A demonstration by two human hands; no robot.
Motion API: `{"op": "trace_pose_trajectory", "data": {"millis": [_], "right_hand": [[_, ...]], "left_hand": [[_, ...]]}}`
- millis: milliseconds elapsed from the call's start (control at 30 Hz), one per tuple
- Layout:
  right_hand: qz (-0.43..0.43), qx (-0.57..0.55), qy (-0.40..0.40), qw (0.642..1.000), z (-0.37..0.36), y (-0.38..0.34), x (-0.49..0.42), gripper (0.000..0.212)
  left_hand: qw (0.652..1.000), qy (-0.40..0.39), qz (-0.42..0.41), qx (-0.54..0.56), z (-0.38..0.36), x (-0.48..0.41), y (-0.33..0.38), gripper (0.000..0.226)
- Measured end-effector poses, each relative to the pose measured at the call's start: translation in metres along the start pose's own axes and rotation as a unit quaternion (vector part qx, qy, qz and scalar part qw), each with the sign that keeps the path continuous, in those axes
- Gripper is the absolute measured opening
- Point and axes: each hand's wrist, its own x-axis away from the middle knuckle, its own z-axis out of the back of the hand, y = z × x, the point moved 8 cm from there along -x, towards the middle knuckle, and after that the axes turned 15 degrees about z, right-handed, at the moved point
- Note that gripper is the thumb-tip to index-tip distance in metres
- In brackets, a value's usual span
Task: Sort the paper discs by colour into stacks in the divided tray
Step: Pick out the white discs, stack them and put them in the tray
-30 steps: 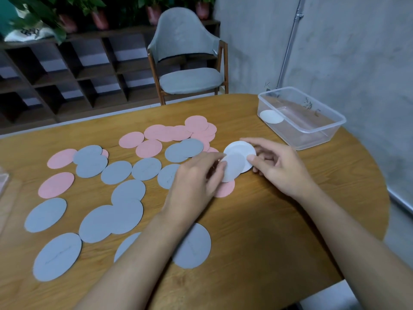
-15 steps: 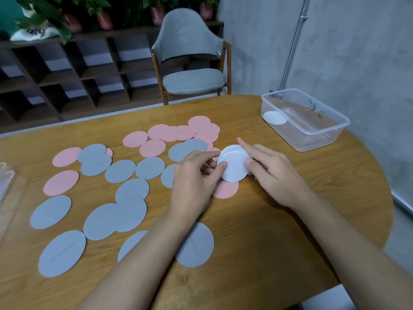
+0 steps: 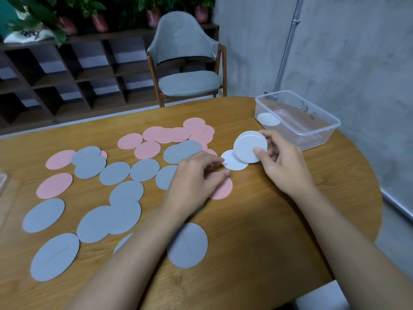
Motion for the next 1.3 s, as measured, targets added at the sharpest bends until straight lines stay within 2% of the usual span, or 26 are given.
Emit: {"op": "trace_pose_trajectory", "data": {"millis": [100,233,400,467,567,633,733,833,900,1000,1133,1300], "right_hand": [[-0.023,0.02,0.024,0.999,0.006,0.012,0.0,0.031],[-0.038,0.024,0.044,0.998,0.011,0.018,0.0,0.029],[-0.048,0.024,0.034,0.998,0.008,0.019,0.0,0.031],[-0.047,0.025,0.028,0.998,0.007,0.019,0.0,0.032],[-0.042,0.017,0.03,0.999,0.006,0.018,0.0,0.032],[-0.039,0.015,0.032,0.999,0.005,0.017,0.0,0.034],[-0.018,0.004,0.018,1.0,0.002,0.011,-0.001,0.035],[0.005,-0.018,-0.006,1.0,-0.005,0.002,0.0,0.039],[0.019,-0.025,-0.019,0.999,-0.009,-0.001,0.0,0.042],[0.039,-0.032,-0.045,0.998,-0.018,-0.008,0.001,0.045],[0.052,-0.062,-0.082,0.993,-0.032,-0.018,0.003,0.046],[0.04,-0.062,-0.125,0.989,-0.039,-0.02,0.007,0.048]], "left_hand": [[0.996,-0.056,-0.013,-0.064,-0.016,-0.008,0.004,0.041],[0.985,-0.093,-0.01,-0.147,-0.033,-0.021,0.017,0.058],[0.969,-0.103,-0.029,-0.222,-0.041,-0.035,0.021,0.051],[0.957,-0.091,-0.059,-0.269,-0.042,-0.035,0.022,0.048],[0.938,-0.054,-0.156,-0.305,-0.041,-0.024,0.031,0.051],[0.939,-0.006,-0.208,-0.273,-0.034,-0.013,0.037,0.053],[0.949,0.055,-0.218,-0.219,-0.018,-0.001,0.039,0.039],[0.975,0.052,-0.163,-0.139,-0.005,0.001,0.035,0.016],[0.993,0.047,-0.096,-0.048,0.005,-0.002,0.029,0.01],[0.996,0.06,-0.003,0.059,0.015,-0.005,0.018,0.012],[0.988,0.072,0.064,0.118,0.015,-0.008,0.006,0.019],[0.988,0.056,0.083,0.117,0.004,-0.008,0.0,0.035]]}}
